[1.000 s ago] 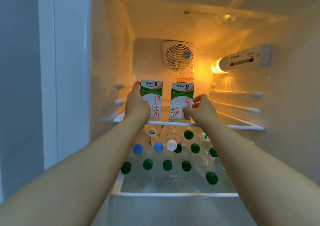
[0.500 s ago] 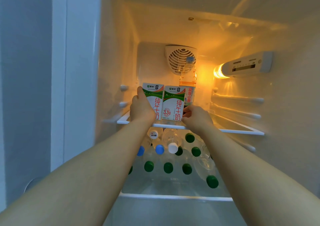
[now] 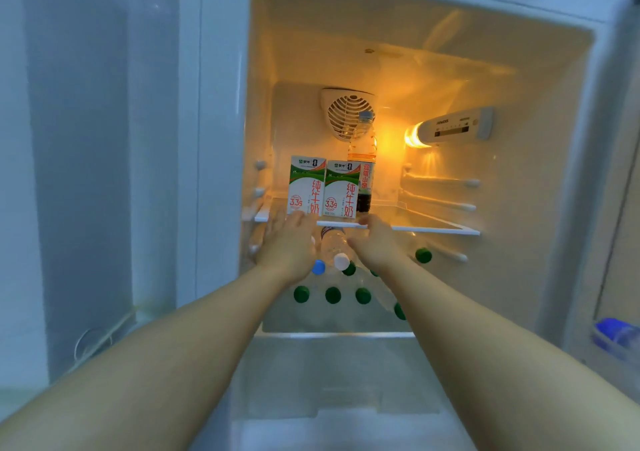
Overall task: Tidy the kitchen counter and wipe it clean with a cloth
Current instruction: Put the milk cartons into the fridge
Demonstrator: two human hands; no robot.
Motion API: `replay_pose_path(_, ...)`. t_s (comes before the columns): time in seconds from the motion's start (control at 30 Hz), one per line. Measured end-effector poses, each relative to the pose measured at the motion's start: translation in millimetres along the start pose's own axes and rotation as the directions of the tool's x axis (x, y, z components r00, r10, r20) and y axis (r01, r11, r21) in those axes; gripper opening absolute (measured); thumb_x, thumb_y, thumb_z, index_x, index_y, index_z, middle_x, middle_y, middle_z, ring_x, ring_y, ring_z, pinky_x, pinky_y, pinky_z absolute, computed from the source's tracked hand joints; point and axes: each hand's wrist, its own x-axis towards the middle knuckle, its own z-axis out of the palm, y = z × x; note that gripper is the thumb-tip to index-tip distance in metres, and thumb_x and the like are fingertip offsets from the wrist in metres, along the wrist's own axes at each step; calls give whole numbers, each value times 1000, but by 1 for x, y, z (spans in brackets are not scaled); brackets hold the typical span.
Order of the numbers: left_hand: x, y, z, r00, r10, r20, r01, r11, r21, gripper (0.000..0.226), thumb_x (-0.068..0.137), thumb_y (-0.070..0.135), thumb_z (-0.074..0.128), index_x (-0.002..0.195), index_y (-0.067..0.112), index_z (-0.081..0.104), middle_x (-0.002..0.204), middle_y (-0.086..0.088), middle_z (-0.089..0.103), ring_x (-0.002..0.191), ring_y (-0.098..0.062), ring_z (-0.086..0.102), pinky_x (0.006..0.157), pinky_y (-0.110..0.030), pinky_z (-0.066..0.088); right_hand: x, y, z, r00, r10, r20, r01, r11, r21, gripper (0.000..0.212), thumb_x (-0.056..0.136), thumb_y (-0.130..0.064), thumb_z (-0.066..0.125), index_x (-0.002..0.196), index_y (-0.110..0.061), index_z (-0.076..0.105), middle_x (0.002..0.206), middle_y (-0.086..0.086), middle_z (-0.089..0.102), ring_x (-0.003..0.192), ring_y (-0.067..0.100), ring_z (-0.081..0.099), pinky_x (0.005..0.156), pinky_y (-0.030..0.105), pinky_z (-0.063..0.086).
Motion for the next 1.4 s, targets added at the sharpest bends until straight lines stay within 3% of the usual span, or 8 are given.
replay_pose_path(0.13,-49,3,-43,992,73,99,-67,996,-59,45,90,7,45,135,14,45,146,-5,39,136,-24,30,111,-37,30,-54,-23,0,997,80,-16,-80,997,-24,33,96,-20,46,128,-12,49,128,9,55,108,25,52,79,29,38)
replay_pose_path(0.33,-121,16,-115,989,87,122,-67,984,-164,42,90,6,45,131,14,49,142,-6,46,127,-26,44,100,-37,41,-135,-61,-16,994,79,-77,-85,994,-74,20,94,-18,46,105,-7,59,103,12,62,91,25,54,83,38,48)
replay_pose_path(0.47,-159,30,-152,993,67,101,-45,976,-212,36,93,5,41,126,13,53,139,-6,49,124,-26,47,96,-36,44,-182,-87,-30,994,30,-100,-41,993,-109,22,94,-16,44,107,-8,60,90,5,55,84,21,50,72,28,40)
replay_pose_path(0.7,-219,61,-193,997,65,29,-55,966,-253,33,92,4,40,117,13,60,132,-6,51,120,-24,48,97,-39,46,-266,-99,-78,985,9,-170,-21,997,-70,27,92,-8,45,115,-6,60,114,13,62,100,29,60,86,36,50)
replay_pose_path(0.9,-262,116,-202,999,50,10,-44,938,-343,29,93,8,43,115,15,61,136,-3,50,124,-25,45,93,-33,42,-329,-89,-152,973,-73,-217,44,990,-138,28,95,-10,44,119,-7,58,120,12,60,103,24,56,80,28,42)
replay_pose_path(1.03,-297,172,-202,998,65,3,-59,920,-387,26,91,7,47,112,12,62,127,-6,54,109,-19,49,83,-26,37,-371,-69,-197,972,-82,-220,49,987,-151,26,95,-12,44,115,-9,60,110,8,61,88,19,54,75,29,45)
replay_pose_path(1.2,-345,234,-201,998,47,33,-29,913,-407,24,92,8,48,111,10,62,119,-5,53,98,-16,48,82,-27,38,-420,-35,-245,969,-60,-239,19,985,-170,25,92,-12,45,106,-12,65,106,6,65,91,20,52,75,27,42)
replay_pose_path(1.4,-378,279,-204,996,30,79,0,936,-352,28,90,7,46,112,13,63,123,-6,58,110,-23,53,90,-32,42,-465,-12,-282,961,-118,-251,81,985,-153,23,91,-14,44,100,-15,65,88,1,60,86,19,49,70,25,36)
